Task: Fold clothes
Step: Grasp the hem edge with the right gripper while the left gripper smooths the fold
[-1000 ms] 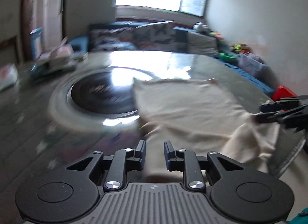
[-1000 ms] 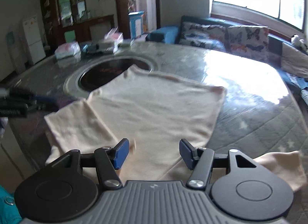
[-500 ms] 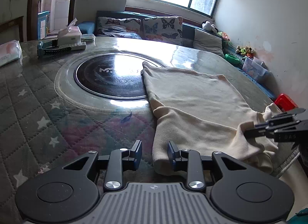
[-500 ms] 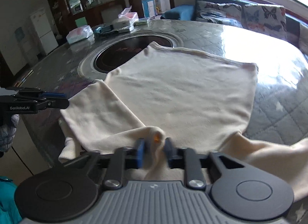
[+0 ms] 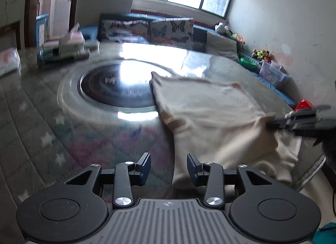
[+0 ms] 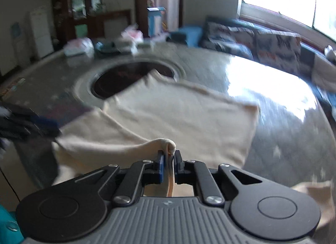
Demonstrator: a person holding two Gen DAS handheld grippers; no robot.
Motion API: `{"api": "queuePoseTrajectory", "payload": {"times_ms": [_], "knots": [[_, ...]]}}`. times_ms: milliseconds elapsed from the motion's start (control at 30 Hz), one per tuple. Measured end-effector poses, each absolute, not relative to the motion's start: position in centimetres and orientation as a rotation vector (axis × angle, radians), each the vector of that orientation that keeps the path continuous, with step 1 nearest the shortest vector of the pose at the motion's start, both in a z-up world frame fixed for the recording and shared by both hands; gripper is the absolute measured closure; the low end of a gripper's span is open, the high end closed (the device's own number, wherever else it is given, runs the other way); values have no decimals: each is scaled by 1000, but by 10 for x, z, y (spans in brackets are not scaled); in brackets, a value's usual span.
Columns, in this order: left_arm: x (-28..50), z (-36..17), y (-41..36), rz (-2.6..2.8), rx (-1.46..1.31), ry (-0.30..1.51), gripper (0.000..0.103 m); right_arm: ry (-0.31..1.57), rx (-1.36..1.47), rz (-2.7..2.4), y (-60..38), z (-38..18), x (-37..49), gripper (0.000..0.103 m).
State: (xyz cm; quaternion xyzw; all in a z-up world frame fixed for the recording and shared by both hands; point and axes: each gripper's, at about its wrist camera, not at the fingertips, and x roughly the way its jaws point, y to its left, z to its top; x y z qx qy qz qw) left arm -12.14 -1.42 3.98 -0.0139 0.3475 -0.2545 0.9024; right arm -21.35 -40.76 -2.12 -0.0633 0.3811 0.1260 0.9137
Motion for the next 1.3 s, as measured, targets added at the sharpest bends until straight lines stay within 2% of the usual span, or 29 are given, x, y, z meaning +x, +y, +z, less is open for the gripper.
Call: {"api": "queuePoseTrajectory", "payload": {"times_ms": [133,200,367,433,500,600,667,767,800,900,1100,1200,1300], "knots": [[-114,56,-26,-568,-24,667,66,762,-158,214,-410,-23,-215,90],[-108,59,-36,-593,-23,656,73,737,-163,209,-409,-20,-216,89],[-92,50,-67,-647,-4,673,73,699,-205,259,-396,-21,-222,88],[-86,43,-76,-644,11,691,73,701,-214,263,-392,-25,-223,82],[-83,39,-80,-641,19,699,73,687,-218,236,-390,-29,-224,81],[-81,36,-81,-637,27,704,73,701,-161,213,-400,-26,-222,70],[-80,33,-82,-635,32,707,73,748,-94,226,-409,-30,-220,70],[-78,30,-83,-630,40,712,73,803,-29,232,-416,-40,-221,70],[-77,29,-84,-629,42,714,73,817,-3,238,-418,-44,-221,74],[-75,25,-85,-625,50,718,73,817,26,248,-420,-45,-226,98],[-76,22,-86,-606,54,712,73,815,-42,199,-423,-33,-236,99],[-78,23,-89,-596,64,704,73,836,-89,156,-424,-35,-238,95],[-78,26,-90,-598,63,694,73,772,-91,155,-423,-27,-237,93]]}}
